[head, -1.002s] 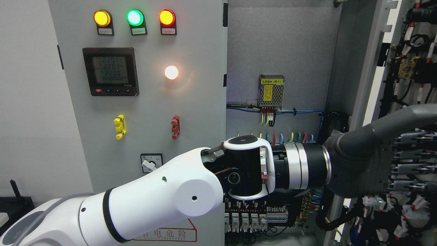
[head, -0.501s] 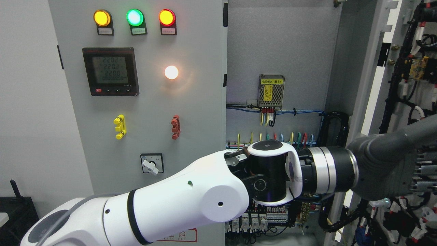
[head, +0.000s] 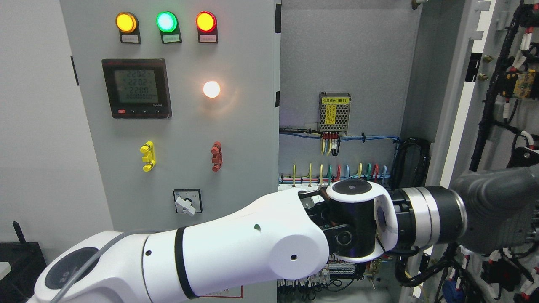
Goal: Open door with both hands
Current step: 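Sweep the door wider with the left hand, then withdraw it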
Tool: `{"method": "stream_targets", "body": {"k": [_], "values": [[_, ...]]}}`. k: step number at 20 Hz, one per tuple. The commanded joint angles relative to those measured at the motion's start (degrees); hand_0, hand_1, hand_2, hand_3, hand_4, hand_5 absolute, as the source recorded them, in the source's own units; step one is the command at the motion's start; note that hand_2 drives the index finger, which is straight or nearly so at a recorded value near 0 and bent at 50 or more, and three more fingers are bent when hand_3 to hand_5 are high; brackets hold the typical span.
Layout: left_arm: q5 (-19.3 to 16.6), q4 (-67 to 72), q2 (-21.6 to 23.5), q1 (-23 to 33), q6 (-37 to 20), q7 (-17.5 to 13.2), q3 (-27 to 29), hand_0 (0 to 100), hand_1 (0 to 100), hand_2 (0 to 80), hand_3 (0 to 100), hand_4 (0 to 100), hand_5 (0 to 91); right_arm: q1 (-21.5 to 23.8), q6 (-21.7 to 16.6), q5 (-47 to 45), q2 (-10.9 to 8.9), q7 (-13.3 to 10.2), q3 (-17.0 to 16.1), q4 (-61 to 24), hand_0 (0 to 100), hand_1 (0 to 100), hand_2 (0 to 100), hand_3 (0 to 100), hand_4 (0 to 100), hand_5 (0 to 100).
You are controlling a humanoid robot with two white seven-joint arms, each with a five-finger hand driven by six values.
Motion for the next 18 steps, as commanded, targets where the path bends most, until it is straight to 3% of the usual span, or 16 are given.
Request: {"method": "stream_targets", "body": {"k": [1, 12, 16, 18], "values": [[0.4, -0.8, -1.2, -0.7, -1.7, 1.2, -6.1, 12, 39, 0.0, 0, 0, 0.0, -0.1, 0.0, -1.4, -0.01, 0.0, 0.0, 0.1, 12, 39, 0, 0, 0, 0], [0.1, -1.3, 0.0, -0.4, -1.1, 0.6, -5.2, 12, 39, 0.0, 0, 0, 0.0, 0.0, 0.0, -1.4, -0.01, 0.0, 0.0, 0.0, 12, 39, 0, 0, 0, 0], [-0.4, -3.5, 8.7, 3.1, 0.9, -1.1, -1.9, 12, 39, 0.0, 0, 0, 0.0, 0.0, 0.0, -1.3, 0.08, 0.0, 0.0, 0.0, 12, 39, 0, 0, 0, 0], [-2.4, -7.6, 14.6, 6.2, 3.2, -1.3, 0.5, 12, 39, 0.0, 0, 0, 0.0, 0.0, 0.0, -1.4, -0.01, 0.0, 0.0, 0.0, 12, 39, 0, 0, 0, 0]]}}
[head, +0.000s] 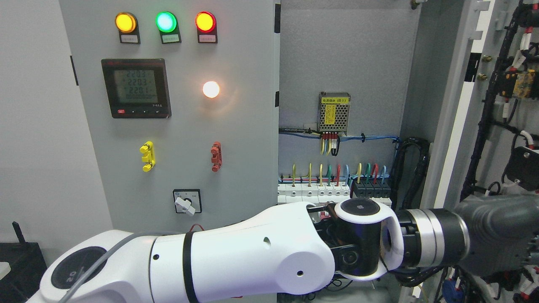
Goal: Open door with both hands
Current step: 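Sweep the door wider with the left hand, then withdraw it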
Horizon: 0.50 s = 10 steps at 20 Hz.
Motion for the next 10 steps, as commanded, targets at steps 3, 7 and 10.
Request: {"method": "stream_targets", "body": {"k": [3, 7, 10], "values": [[-8.0, -12.8, 21.3, 12.5, 5.2, -0.7, 8.9, 12, 39, 0.0, 0, 0, 0.0, 0.0, -0.1, -1.4, -0.02, -0.2, 0.0, 0.0, 12, 39, 0, 0, 0, 0], [-10.6, -20.7, 34.1, 20.3, 6.6, -4.7, 11.7, 12, 39, 0.0, 0, 0, 0.0, 0.0, -0.1, -1.4, 0.07, -0.2, 0.0, 0.0, 12, 39, 0, 0, 0, 0], [-11.2, -22.4, 43.0, 24.7, 6.6, -10.0, 12.9, 12, 39, 0.0, 0, 0, 0.0, 0.0, -0.1, -1.4, 0.07, -0.1, 0.0, 0.0, 12, 39, 0, 0, 0, 0]]}}
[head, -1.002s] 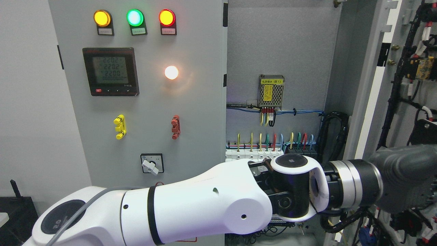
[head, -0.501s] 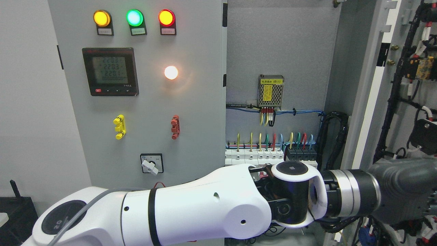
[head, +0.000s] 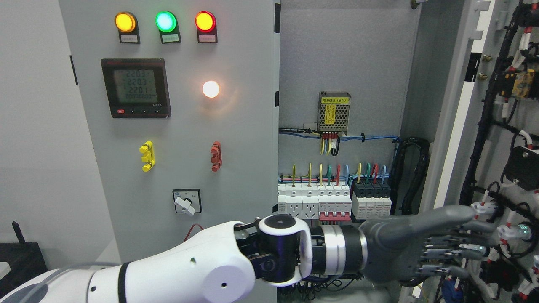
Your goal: Open door with both hands
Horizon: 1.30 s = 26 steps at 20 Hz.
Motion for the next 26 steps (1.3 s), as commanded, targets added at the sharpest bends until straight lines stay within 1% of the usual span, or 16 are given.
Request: {"method": "stream_targets", "body": {"k": [1, 3, 4, 6, 7, 10, 12, 13, 15, 17, 19, 20, 21, 23, 26], "values": [[-3.7, -12.4, 27.8, 10.8, 0.3, -5.9, 7.1, 12, 39, 0.0, 0, 0, 0.0, 0.0, -0.1, -1.4, -0.02, 0.0, 0.0, 0.0, 12, 39, 0, 0, 0, 0], [-7.5, -14.0, 33.5, 15.4, 0.3, -10.2, 9.4, 12, 39, 0.0, 0, 0, 0.0, -0.1, -0.1, -1.4, 0.07, 0.0, 0.0, 0.0, 12, 39, 0, 0, 0, 0], [-9.6, -14.2, 35.7, 18.7, 0.2, -12.3, 11.4, 12, 39, 0.0, 0, 0, 0.0, 0.0, -0.1, -1.4, -0.02, 0.0, 0.0, 0.0, 12, 39, 0, 0, 0, 0], [-11.8, -14.1, 38.6, 25.3, 0.2, -16.2, 16.6, 12, 39, 0.0, 0, 0, 0.0, 0.0, -0.1, -1.4, -0.02, -0.1, 0.0, 0.0, 12, 39, 0, 0, 0, 0], [-13.0, -14.1, 39.9, 29.2, 0.1, -17.4, 19.5, 12, 39, 0.0, 0, 0, 0.0, -0.1, -0.1, -1.4, -0.02, -0.1, 0.0, 0.0, 12, 39, 0, 0, 0, 0], [-16.6, -13.3, 42.5, 41.7, -0.5, -17.7, 28.9, 12, 39, 0.0, 0, 0, 0.0, 0.0, -0.1, -1.4, -0.02, 0.0, 0.0, 0.0, 12, 39, 0, 0, 0, 0], [-18.6, -11.3, 43.3, 51.2, -0.6, -17.7, 36.5, 12, 39, 0.0, 0, 0, 0.0, 0.0, -0.1, -1.4, -0.02, 0.0, 0.0, 0.0, 12, 39, 0, 0, 0, 0], [-20.4, -10.1, 43.2, 56.7, -0.7, -17.8, 41.1, 12, 39, 0.0, 0, 0, 0.0, 0.0, -0.1, -1.4, -0.02, 0.0, 0.0, 0.0, 12, 39, 0, 0, 0, 0], [-25.4, -8.0, 42.0, 67.3, -0.8, -18.1, 49.8, 12, 39, 0.0, 0, 0, 0.0, 0.0, -0.1, -1.4, -0.02, 0.0, 0.0, 0.0, 12, 39, 0, 0, 0, 0], [-29.3, -6.4, 39.8, 77.6, -2.1, -19.3, 58.2, 12, 39, 0.0, 0, 0, 0.0, 0.0, -0.1, -1.4, 0.07, -0.1, 0.0, 0.0, 12, 39, 0, 0, 0, 0], [-32.9, -5.0, 38.3, 85.5, -5.4, -19.8, 64.2, 12, 39, 0.0, 0, 0, 0.0, -0.1, -0.1, -1.4, -0.02, -0.1, 0.0, 0.0, 12, 39, 0, 0, 0, 0], [-36.0, -4.7, 35.5, 91.0, -8.3, -19.8, 67.9, 12, 39, 0.0, 0, 0, 0.0, 0.0, -0.1, -1.4, -0.02, -0.1, 0.0, 0.0, 12, 39, 0, 0, 0, 0], [-38.4, -4.0, 33.7, 94.5, -9.8, -19.8, 70.5, 12, 39, 0.0, 0, 0, 0.0, 0.0, -0.1, -1.4, -0.02, -0.1, 0.0, 0.1, 12, 39, 0, 0, 0, 0], [-44.8, -1.3, 29.4, 101.1, -13.3, -19.8, 75.7, 12, 39, 0.0, 0, 0, 0.0, 0.0, -0.1, -1.4, -0.02, -0.1, 0.0, 0.0, 12, 39, 0, 0, 0, 0], [-53.8, 4.5, 20.9, 106.5, -20.9, -19.8, 78.4, 12, 39, 0.0, 0, 0, 0.0, 0.0, -0.1, -1.3, 0.07, -0.1, 0.0, 0.0, 12, 39, 0, 0, 0, 0]]}}
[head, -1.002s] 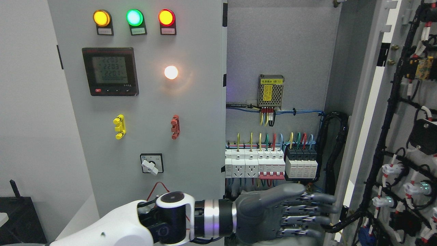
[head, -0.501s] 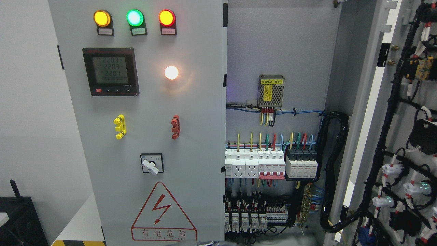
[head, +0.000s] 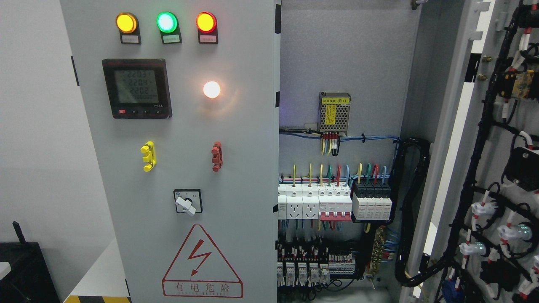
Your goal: Open door with both hands
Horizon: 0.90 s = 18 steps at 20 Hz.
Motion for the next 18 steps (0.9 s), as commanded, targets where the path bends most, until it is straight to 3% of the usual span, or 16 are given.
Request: {"method": "stream_targets", "body": {"k": [1, 6, 11, 16, 18], "values": [[-17.0, 12.0, -12.2, 19.4, -8.1, 0.1, 27.0, 12, 39, 0.0, 0, 0, 0.0, 0.0, 0.0, -1.4, 0.00, 0.2, 0.0, 0.0, 12, 39, 0, 0, 0, 0], [-26.3, 23.7, -23.4, 22.3, -14.4, 0.6, 31.6, 12, 39, 0.0, 0, 0, 0.0, -0.1, 0.0, -1.4, -0.01, 0.2, 0.0, 0.0, 12, 39, 0, 0, 0, 0], [-36.0, 34.7, -33.0, 26.2, -15.1, 1.4, 39.2, 12, 39, 0.0, 0, 0, 0.0, 0.0, 0.1, -1.4, -0.01, 0.2, 0.0, 0.0, 12, 39, 0, 0, 0, 0], [-42.5, 53.7, -35.2, 24.5, -15.1, 5.8, 39.6, 12, 39, 0.0, 0, 0, 0.0, 0.0, 0.0, -1.4, 0.08, 0.1, 0.0, 0.0, 12, 39, 0, 0, 0, 0], [-45.6, 63.4, -36.1, 21.8, -15.1, 6.1, 39.5, 12, 39, 0.0, 0, 0, 0.0, 0.0, 0.0, -1.4, -0.01, 0.1, 0.0, 0.0, 12, 39, 0, 0, 0, 0]]}}
